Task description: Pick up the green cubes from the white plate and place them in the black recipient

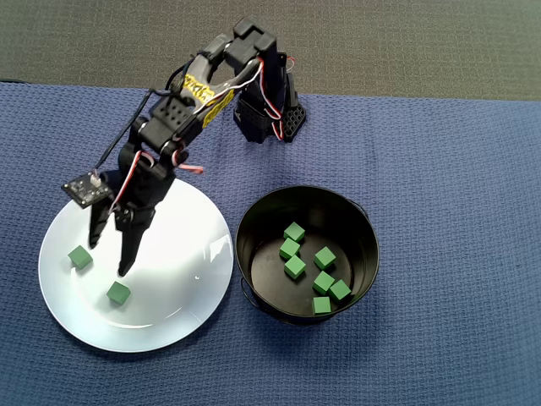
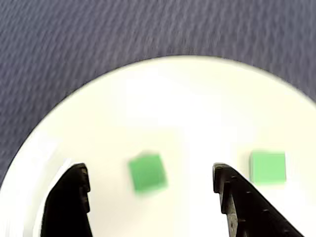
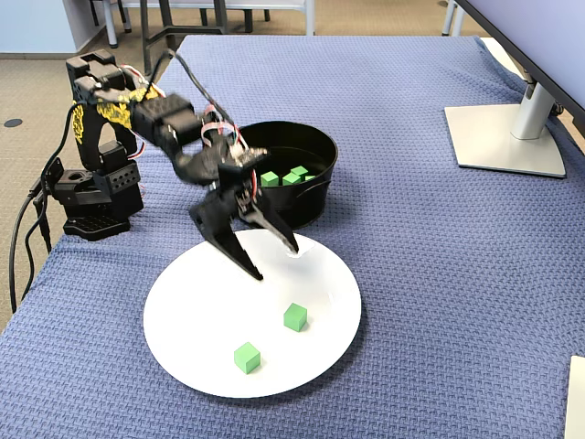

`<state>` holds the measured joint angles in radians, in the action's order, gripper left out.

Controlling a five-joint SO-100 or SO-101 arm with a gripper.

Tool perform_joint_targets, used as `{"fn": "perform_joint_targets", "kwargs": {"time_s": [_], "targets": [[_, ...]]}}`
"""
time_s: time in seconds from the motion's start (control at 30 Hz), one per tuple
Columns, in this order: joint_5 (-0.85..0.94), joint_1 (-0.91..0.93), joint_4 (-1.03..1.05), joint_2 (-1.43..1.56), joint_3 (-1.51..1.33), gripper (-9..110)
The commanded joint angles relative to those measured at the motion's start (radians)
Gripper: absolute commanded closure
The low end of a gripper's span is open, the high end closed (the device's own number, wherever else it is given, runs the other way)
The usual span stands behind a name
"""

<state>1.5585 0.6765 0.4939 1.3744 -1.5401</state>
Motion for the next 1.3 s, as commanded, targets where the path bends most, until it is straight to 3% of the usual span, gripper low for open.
{"fn": "perform_joint_targets", "kwargs": {"time_s": [0.0,0.3,1.27], "targets": [[0.041,0.009,-0.212,-0.017,-0.052,75],[0.104,-0.06,-0.439,-0.118,-0.156,77],[0.169,-0.064,-0.581,-0.282,-0.17,79]]}}
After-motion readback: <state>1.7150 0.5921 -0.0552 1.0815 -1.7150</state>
